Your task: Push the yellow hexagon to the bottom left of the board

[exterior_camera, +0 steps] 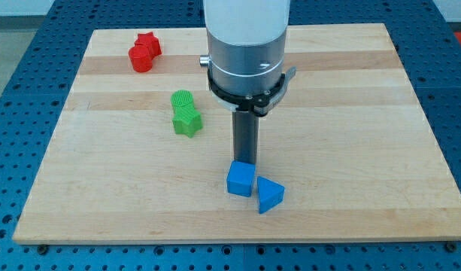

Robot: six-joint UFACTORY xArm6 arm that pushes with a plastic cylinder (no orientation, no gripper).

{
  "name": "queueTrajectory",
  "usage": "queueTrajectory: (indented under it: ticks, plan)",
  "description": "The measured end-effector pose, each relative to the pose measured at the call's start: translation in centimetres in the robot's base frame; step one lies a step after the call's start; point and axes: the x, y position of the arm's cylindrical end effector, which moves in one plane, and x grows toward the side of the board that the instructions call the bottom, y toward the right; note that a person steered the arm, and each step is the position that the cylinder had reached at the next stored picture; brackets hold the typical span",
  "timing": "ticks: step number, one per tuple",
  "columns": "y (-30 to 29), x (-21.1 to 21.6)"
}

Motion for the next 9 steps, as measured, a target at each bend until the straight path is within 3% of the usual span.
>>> queueTrajectory:
  ticks: [5, 7, 9]
  plan:
    - [0.2, 1.9]
    - [0.8, -2.8]
    - [8.4, -10.3]
